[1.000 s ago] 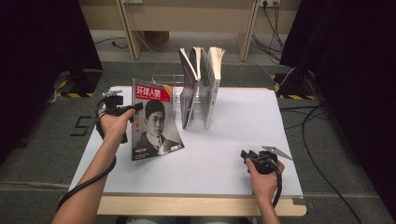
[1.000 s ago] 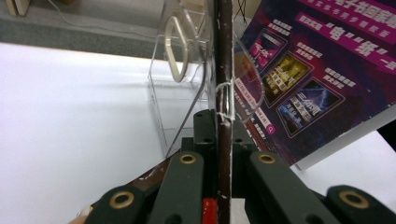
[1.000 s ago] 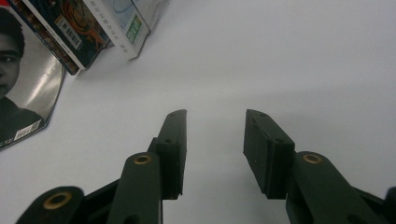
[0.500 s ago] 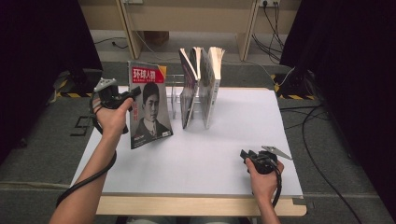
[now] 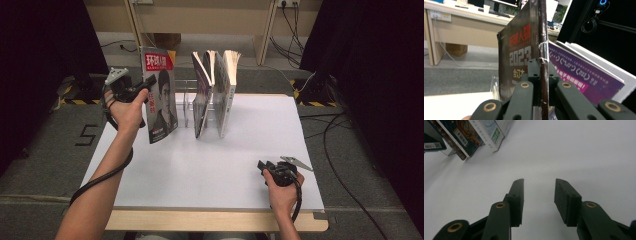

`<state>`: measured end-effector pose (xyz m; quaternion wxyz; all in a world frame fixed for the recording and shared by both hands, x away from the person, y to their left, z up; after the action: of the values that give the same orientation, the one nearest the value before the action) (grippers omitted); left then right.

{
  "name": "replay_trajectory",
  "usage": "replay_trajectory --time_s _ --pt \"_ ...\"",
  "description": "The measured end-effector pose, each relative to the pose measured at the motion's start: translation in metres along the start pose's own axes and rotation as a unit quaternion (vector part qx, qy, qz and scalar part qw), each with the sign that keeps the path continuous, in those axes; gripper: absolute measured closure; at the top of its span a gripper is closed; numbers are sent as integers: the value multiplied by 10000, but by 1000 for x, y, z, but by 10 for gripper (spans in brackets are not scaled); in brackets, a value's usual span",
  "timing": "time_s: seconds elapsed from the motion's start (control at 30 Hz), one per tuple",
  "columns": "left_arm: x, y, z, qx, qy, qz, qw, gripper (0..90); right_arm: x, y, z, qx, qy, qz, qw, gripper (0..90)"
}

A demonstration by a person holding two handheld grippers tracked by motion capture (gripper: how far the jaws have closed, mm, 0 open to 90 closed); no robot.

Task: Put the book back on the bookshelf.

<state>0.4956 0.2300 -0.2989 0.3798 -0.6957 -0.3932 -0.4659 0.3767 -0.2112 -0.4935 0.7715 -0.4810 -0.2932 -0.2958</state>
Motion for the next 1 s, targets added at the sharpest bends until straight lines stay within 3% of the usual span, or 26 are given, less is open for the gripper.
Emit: replay_trajectory --time_s 0.2,0.53,0.63,0.9,1.0 --pt "6 16 -3 93 96 -105 9999 865 0 -1 -1 -7 -9 -25 10000 605" --pt "9 41 9 464 209 -207 9985 865 0 0 -2 -3 -28 -18 10000 605" --pt "9 44 11 469 224 -258 9983 865 1 0 -2 -1 -29 -21 10000 605" --pt "-7 51 21 601 366 -386 9968 864 0 1 -2 -13 -54 7 10000 605" --pt "-21 47 24 647 442 -432 9960 864 0 1 -2 -7 -50 10 10000 606"
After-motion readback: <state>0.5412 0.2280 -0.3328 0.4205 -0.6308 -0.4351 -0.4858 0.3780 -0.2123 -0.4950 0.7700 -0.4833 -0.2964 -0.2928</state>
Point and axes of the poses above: each handheld gripper's, and its own axes: y roughly forward along the jaws, x roughly out of its top, z roughly to its left, the point moved 1 cm from there along y, roughly forward along the jaws, and after that the axes turned 3 degrees about z, right-handed, at the moved point
